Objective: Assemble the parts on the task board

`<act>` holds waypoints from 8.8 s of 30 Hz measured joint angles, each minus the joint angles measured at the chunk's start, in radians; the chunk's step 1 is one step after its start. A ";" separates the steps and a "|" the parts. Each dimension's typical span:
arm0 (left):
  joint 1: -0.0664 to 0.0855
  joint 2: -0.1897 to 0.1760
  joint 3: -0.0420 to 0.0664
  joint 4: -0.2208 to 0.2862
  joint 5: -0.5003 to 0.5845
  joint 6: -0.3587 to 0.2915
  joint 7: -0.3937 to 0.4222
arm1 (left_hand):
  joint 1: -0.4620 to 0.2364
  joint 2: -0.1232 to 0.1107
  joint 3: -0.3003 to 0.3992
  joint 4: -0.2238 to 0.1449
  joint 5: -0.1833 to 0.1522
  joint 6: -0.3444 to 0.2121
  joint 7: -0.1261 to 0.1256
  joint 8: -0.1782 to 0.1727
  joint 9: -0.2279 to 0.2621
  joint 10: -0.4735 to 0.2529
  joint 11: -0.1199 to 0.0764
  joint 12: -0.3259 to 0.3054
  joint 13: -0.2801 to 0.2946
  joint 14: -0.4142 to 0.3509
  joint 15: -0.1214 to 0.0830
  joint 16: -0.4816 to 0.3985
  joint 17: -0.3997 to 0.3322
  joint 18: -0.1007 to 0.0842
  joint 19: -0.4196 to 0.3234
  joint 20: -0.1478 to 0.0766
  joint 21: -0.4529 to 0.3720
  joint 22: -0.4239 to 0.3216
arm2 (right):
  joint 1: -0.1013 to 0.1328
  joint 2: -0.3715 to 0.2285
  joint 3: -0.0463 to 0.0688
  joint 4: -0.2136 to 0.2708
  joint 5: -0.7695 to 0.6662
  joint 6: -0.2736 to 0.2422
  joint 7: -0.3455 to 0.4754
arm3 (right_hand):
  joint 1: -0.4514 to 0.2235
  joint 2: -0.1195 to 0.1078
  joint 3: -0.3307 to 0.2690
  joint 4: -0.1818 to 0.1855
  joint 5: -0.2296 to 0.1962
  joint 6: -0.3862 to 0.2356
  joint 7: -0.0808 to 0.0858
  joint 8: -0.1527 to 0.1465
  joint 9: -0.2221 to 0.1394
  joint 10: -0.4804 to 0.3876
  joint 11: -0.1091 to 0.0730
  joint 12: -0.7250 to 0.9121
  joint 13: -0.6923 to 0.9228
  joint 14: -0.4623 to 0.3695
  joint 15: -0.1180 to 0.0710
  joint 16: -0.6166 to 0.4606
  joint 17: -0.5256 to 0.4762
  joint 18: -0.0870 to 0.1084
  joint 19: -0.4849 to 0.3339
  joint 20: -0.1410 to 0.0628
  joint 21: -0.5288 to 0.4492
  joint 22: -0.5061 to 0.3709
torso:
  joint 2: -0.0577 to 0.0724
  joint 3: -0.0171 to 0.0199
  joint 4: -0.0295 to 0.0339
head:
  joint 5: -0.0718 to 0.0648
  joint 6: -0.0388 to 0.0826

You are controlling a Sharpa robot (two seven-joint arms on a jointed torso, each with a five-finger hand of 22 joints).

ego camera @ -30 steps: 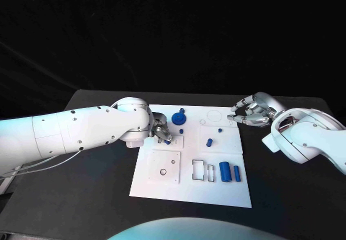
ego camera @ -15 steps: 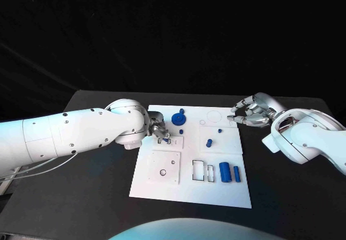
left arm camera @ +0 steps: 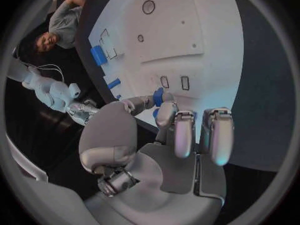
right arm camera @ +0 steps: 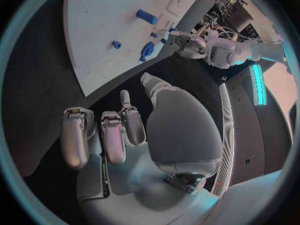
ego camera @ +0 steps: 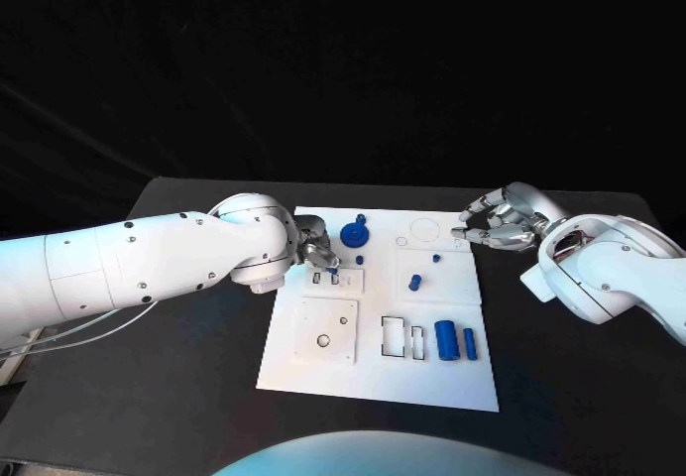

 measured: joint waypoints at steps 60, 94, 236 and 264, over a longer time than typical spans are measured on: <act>-0.001 0.048 -0.009 -0.053 -0.002 0.103 -0.019 | -0.004 0.004 0.000 0.000 0.005 0.013 -0.003 -0.001 -0.008 0.007 0.000 0.004 0.003 0.000 0.000 0.000 0.000 0.000 0.000 0.000 0.000 0.001 | 0.000 -0.002 0.000 0.008 0.000 0.000 0.000 | 0.000 0.000 0.000 0.006 0.008 0.000 0.000 0.008 0.002 0.000 0.000 0.000 -0.001 0.000 0.000 0.000 0.000 0.000 0.000 0.000 0.000 0.000 | -0.001 -0.0003 0.0012 | -0.001 -0.017; -0.007 0.048 -0.008 -0.052 -0.029 0.107 -0.017 | -0.063 -0.013 0.025 -0.058 0.063 0.034 -0.012 0.025 -0.053 0.025 -0.011 0.008 0.005 0.000 -0.014 0.000 0.000 0.000 -0.002 -0.013 0.005 0.000 | 0.000 -0.006 0.000 0.007 0.000 0.000 0.000 | 0.000 0.000 0.000 0.006 0.008 0.000 0.000 0.008 0.001 0.000 0.000 0.000 -0.001 0.000 0.000 0.000 0.000 0.000 0.000 0.000 0.000 0.000 | -0.001 -0.0001 0.0000 | -0.004 -0.025; 0.076 0.153 0.039 -0.392 0.001 0.272 -0.015 | -0.039 -0.066 -0.198 0.130 -0.276 -0.062 0.026 -0.109 -0.344 -0.032 0.029 -0.024 -0.067 0.003 0.015 0.000 0.000 0.000 -0.002 0.006 -0.022 0.001 | 0.000 -0.005 0.000 -0.011 0.000 -0.005 0.002 | -0.045 0.024 -0.151 0.048 -0.081 -0.004 -0.004 0.023 0.021 -0.003 -0.003 -0.004 -0.001 0.000 0.000 0.000 0.000 0.000 0.000 0.000 -0.019 0.000 | 0.000 -0.0012 0.0005 | -0.009 -0.001; 0.061 0.168 0.026 -0.413 0.025 0.310 -0.011 | 0.006 -0.021 -0.128 0.093 -0.276 -0.024 0.024 -0.120 -0.363 -0.034 0.031 -0.024 -0.066 0.000 0.018 0.000 0.000 0.000 -0.002 0.013 -0.022 0.000 | 0.000 -0.004 0.000 -0.010 0.000 -0.008 0.004 | -0.041 0.028 -0.151 0.048 -0.078 -0.004 -0.004 0.023 0.021 -0.006 -0.006 -0.008 -0.001 0.000 0.000 0.000 0.000 0.000 0.000 0.000 -0.022 0.000 | -0.003 0.0000 0.0014 | -0.007 -0.009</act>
